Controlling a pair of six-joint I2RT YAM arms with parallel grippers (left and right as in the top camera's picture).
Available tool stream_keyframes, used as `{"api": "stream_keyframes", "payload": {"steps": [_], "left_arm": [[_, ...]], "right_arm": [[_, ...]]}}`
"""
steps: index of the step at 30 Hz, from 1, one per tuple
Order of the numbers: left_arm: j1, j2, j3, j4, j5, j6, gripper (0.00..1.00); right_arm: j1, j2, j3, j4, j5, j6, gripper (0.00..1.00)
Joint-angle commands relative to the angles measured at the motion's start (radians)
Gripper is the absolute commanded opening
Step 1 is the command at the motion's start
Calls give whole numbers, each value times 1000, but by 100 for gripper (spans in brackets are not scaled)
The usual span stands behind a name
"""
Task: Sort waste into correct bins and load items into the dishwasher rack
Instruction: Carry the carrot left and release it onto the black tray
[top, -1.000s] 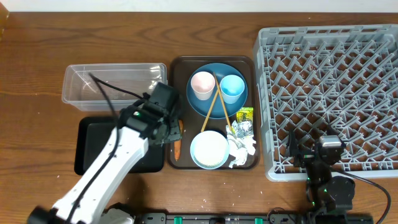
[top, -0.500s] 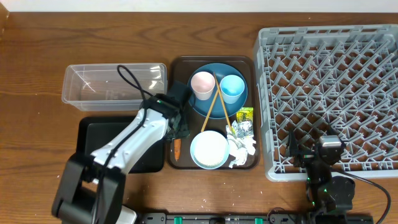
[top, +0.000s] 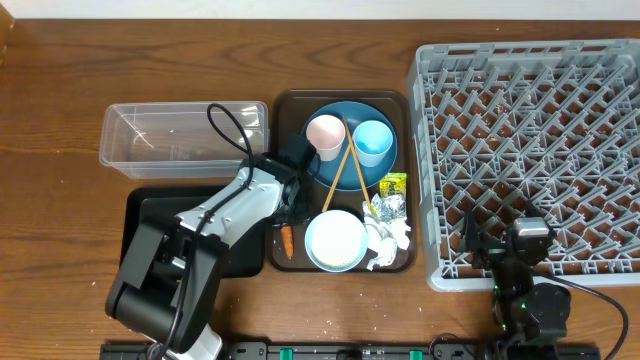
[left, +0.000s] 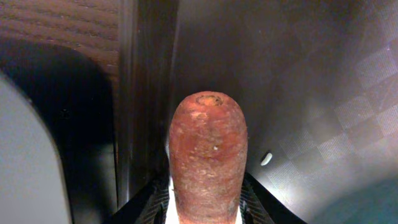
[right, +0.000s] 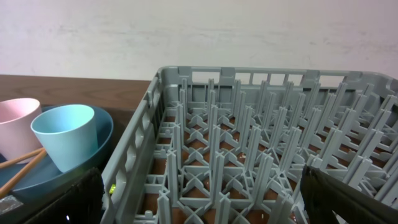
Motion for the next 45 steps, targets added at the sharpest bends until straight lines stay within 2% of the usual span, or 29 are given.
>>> {"api": "stream_keyframes", "payload": {"steps": [1,6,7,15,20,25,29,43,45], "left_arm": [[4,23,-8,-4,-30,5,35],[4,21,-6,-5,0,6,19],[4,19,-3,-7,0,6,11],[4,-137,62,-90,-2,6,6],[25,-316,62,-108,-37,26,6],[95,-427,61,-168,-198,25,7],[169,-426,49,-233,-284,24,7],[484,-362,-109,-219,-283,-24,8],[518,-361,-109,-219,-283,-10,17]], "right_arm": [[-7,-1,-2,-3,2,-15,99],[-7,-1,-2,-3,2,-15,99],[-7,-1,-2,-3,2,-15,99],[-7,-1,-2,-3,2,-15,99],[-7,-1,-2,-3,2,-15,99],[-7,-1,-2,-3,2,-15,99],[-7,-1,-2,-3,2,-15,99],[-7,-1,-2,-3,2,-15,99],[-7,-1,-2,-3,2,-15,99]]}}
